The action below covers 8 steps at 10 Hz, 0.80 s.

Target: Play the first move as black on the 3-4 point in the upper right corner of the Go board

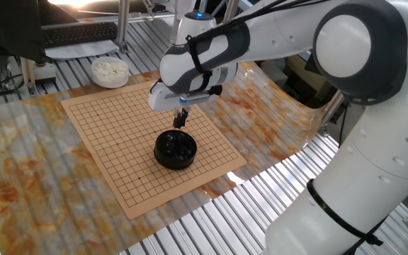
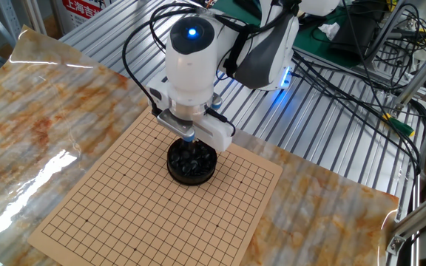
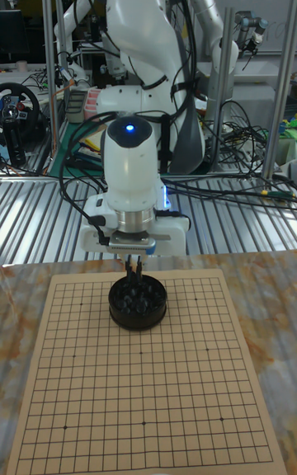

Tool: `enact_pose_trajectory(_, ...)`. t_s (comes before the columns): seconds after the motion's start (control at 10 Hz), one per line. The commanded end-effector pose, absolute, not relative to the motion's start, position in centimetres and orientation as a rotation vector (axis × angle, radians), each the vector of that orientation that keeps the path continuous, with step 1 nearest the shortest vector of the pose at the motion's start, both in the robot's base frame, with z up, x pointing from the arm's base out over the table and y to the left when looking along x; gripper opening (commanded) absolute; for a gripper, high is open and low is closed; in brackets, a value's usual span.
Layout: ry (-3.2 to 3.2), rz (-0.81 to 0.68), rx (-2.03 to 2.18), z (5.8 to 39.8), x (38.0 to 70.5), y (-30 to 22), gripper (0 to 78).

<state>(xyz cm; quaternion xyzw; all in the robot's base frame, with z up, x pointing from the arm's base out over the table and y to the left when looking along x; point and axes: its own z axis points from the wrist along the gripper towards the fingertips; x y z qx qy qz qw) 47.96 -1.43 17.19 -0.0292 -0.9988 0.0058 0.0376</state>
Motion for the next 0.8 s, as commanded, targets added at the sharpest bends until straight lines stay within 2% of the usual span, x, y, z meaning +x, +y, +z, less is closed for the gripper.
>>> enact_pose_trajectory(0.1, -3.060, 0.024, -0.111, 16.93, 47.89, -1.36, 1.4)
enact_pose_trajectory(0.8, -3.062, 0.027, -0.097, 16.21, 48.15, -1.04, 1.4)
